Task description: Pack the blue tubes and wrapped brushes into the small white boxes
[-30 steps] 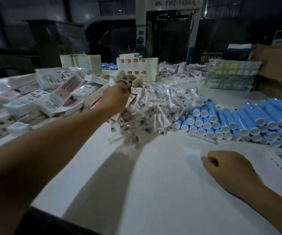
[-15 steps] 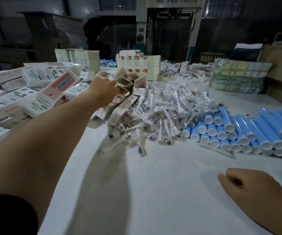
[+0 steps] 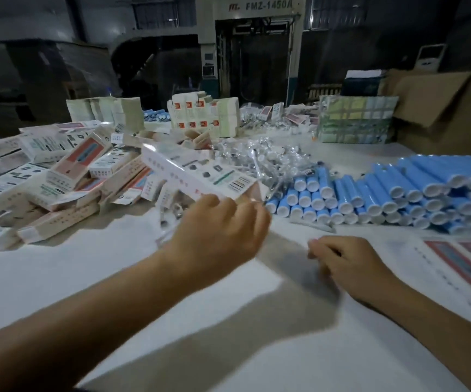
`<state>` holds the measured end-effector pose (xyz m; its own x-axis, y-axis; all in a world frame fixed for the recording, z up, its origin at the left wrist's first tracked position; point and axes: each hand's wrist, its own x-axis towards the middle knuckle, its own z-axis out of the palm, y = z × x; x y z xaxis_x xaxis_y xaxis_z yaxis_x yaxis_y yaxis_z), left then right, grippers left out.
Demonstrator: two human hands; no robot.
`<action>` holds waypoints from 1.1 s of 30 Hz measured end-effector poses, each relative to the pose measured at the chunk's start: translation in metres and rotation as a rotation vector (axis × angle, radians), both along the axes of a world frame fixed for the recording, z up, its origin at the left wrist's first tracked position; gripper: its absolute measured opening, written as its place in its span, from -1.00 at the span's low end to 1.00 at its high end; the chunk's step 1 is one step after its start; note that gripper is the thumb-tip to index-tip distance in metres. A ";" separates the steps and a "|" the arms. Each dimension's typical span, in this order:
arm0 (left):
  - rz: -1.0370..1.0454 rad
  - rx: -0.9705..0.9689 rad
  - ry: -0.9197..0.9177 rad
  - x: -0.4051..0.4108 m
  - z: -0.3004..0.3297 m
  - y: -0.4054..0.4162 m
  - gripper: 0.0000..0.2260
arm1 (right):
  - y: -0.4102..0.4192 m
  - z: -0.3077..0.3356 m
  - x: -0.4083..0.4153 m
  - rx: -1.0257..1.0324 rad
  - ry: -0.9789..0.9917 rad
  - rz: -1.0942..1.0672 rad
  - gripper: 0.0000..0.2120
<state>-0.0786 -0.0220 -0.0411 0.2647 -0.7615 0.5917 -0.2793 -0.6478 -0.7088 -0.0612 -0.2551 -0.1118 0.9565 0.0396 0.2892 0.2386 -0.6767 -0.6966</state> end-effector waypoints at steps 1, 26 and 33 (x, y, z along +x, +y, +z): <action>0.013 -0.008 0.029 -0.014 -0.005 -0.024 -0.73 | 0.000 0.005 -0.002 0.193 0.073 0.034 -0.62; -0.073 -0.293 0.816 0.005 -0.026 -0.107 -0.27 | -0.036 0.022 -0.014 0.575 0.360 0.143 -0.69; 0.117 -0.140 0.926 0.032 -0.045 -0.076 -0.25 | -0.037 0.025 -0.013 0.487 0.351 0.065 -0.80</action>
